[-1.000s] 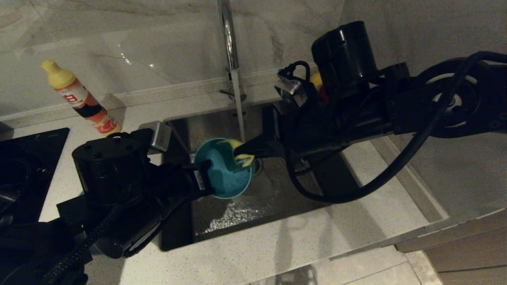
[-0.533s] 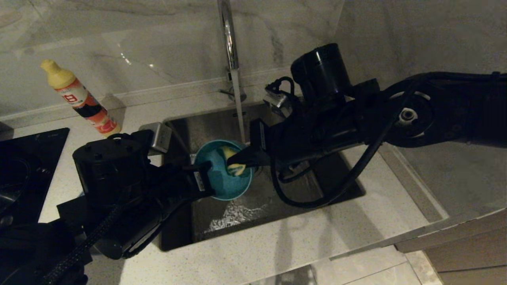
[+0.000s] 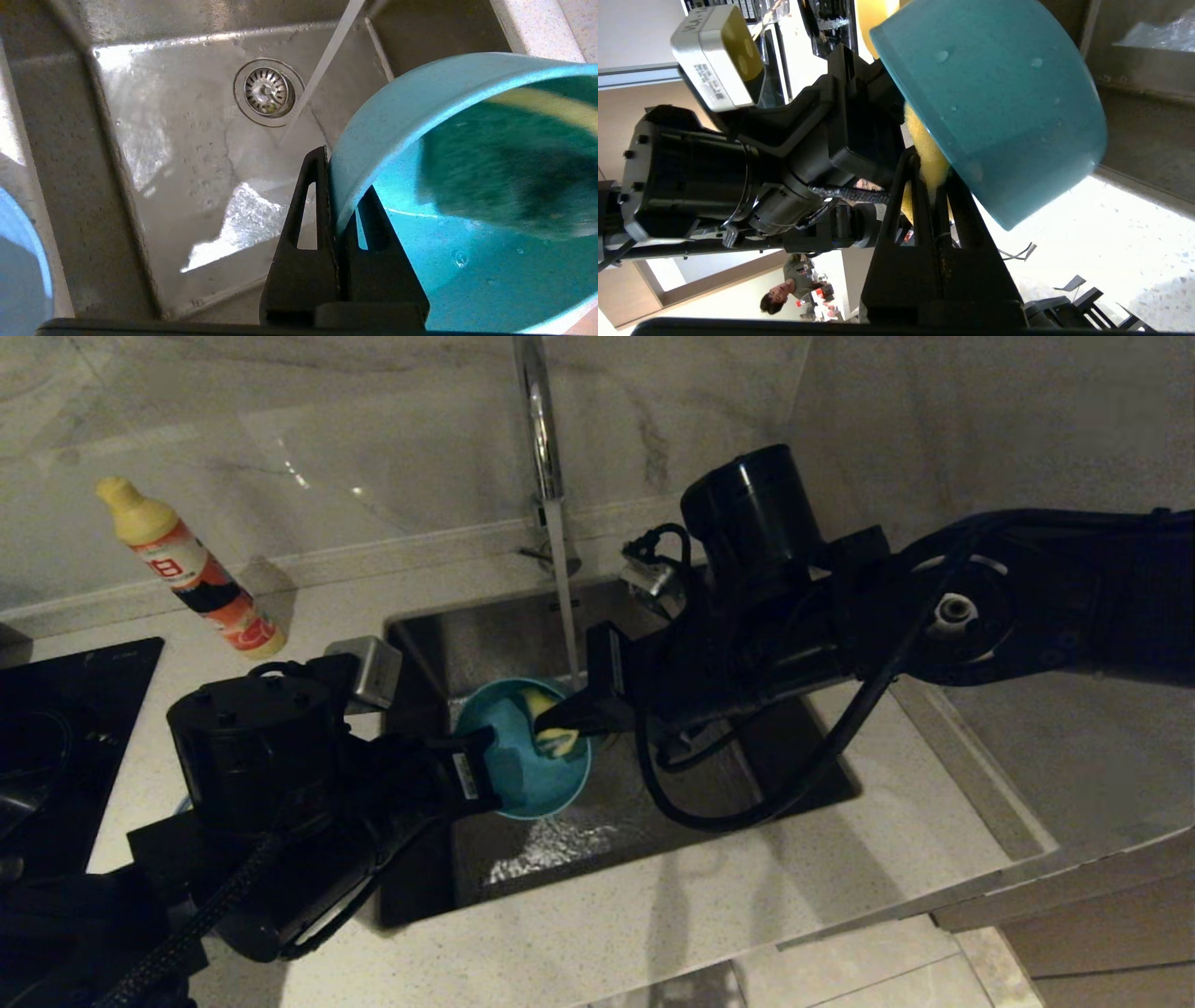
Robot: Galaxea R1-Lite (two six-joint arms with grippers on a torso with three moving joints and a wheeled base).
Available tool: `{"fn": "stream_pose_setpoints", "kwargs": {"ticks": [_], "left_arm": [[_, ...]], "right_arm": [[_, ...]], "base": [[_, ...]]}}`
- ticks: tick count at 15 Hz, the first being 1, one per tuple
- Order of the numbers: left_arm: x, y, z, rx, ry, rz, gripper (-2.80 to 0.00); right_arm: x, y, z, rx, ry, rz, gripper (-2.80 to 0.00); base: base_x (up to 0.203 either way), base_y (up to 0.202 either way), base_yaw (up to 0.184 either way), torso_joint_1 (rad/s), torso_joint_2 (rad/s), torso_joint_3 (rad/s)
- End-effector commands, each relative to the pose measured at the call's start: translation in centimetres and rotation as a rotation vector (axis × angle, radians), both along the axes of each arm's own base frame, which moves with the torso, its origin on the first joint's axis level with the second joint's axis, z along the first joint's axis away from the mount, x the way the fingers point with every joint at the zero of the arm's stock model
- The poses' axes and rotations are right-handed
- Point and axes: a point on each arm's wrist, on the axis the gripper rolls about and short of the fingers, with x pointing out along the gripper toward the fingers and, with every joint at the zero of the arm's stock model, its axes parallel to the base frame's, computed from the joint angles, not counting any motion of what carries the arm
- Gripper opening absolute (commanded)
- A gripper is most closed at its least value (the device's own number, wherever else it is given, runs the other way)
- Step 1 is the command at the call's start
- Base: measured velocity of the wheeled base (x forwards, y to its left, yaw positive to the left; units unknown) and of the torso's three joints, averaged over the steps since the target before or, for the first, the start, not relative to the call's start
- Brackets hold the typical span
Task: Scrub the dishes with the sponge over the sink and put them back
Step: Wipe the bowl
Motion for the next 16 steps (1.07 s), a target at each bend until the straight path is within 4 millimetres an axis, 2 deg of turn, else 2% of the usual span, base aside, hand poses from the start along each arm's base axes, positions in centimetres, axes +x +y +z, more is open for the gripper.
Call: {"fn": "stream_pose_setpoints", "kwargs": {"ticks": [1,4,9,11,13,16], "left_arm": [[0.0,0.1,0.0,-0.003,-0.002,0.008,-2.80],[0.2,0.1,-0.6,0.001,0.017,0.011,-2.80],[1.2,0.7,-0.3,-0.035,-0.041,0.049,-2.80],[1.4,0.6,0.1,-0.042,-0.053,0.050,-2.80],[1.6,0.5,0.3,-0.043,-0.062,0.051,-2.80],[1.6,0.4,0.7,-0.053,-0.079,0.048,-2.80]], "right_arm": [[-0.7,-0.7,0.8,0.010,-0.006,-0.001,-2.80],[-0.9,-1.1,1.3,0.017,-0.014,-0.004,-2.80],[-1.2,-1.4,-0.1,-0.023,0.027,-0.002,-2.80],[-1.3,-1.0,-0.6,-0.035,0.042,0.009,-2.80],[-1.6,0.2,-1.3,-0.044,0.051,0.037,-2.80],[-1.7,1.0,-1.5,-0.040,0.046,0.053,-2.80]], "base": [[0.000,0.000,0.000,0.000,0.00,0.000],[0.000,0.000,0.000,0.000,0.00,0.000],[0.000,0.000,0.000,0.000,0.00,0.000],[0.000,0.000,0.000,0.000,0.00,0.000],[0.000,0.000,0.000,0.000,0.00,0.000],[0.000,0.000,0.000,0.000,0.00,0.000]]}}
